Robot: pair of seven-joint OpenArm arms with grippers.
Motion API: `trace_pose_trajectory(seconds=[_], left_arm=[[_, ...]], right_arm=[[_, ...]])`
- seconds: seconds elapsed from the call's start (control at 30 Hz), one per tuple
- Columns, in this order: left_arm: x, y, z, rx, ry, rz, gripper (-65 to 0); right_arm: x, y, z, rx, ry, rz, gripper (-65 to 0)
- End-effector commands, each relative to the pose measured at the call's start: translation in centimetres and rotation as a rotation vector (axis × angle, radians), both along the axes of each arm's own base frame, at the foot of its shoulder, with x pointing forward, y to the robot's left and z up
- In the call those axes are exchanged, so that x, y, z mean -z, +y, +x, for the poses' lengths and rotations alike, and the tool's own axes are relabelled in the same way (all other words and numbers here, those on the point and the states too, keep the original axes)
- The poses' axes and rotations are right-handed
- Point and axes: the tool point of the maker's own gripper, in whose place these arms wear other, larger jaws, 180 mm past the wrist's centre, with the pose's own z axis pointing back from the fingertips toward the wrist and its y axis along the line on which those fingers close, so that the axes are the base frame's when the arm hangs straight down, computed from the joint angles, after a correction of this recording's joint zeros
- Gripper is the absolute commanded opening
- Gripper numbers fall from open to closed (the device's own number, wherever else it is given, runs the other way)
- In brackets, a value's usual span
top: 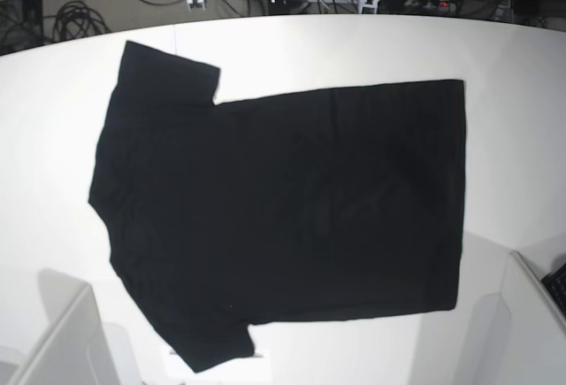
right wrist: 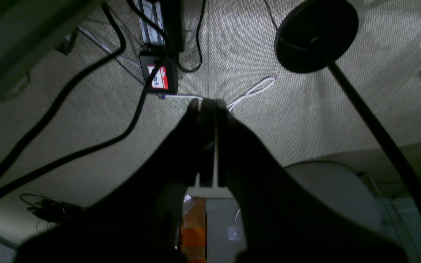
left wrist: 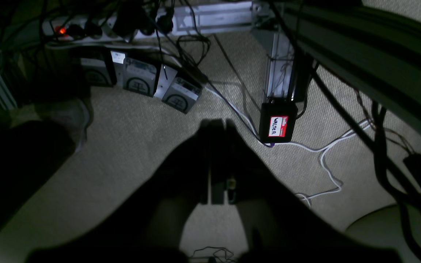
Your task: Fold the T-shirt properly
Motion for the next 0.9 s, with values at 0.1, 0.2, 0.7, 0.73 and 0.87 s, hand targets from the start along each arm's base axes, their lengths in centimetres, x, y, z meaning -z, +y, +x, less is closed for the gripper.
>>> trace_pose_trajectory(seconds=[0.1, 0.2, 0.7, 0.73, 0.87], left_arm=[[0.0, 0.0, -1.3, -0.003, 0.023, 0.005, -64.7], [-0.1, 0.2, -1.4, -0.005, 0.024, 0.008, -64.7], [-0.3, 1.0, -2.9, 0.001, 0.012, 0.019, -63.4], [-0.3, 1.1, -2.9, -0.002, 0.012, 0.020, -60.1], [-0.3, 1.0, -2.9, -0.003, 0.012, 0.018, -37.7]], right_arm=[[0.0, -0.4, 0.2, -0.007, -0.001, -0.006, -52.4], [0.0, -0.6, 0.0, -0.007, 0.001, -0.009, -30.9], [0.0, -1.6, -0.2, 0.001, 0.007, -0.024, -65.0], [-0.1, -1.6, -0.4, 0.001, 0.007, -0.024, -65.0], [-0.1, -1.6, -0.8, -0.003, 0.004, -0.024, -65.0]])
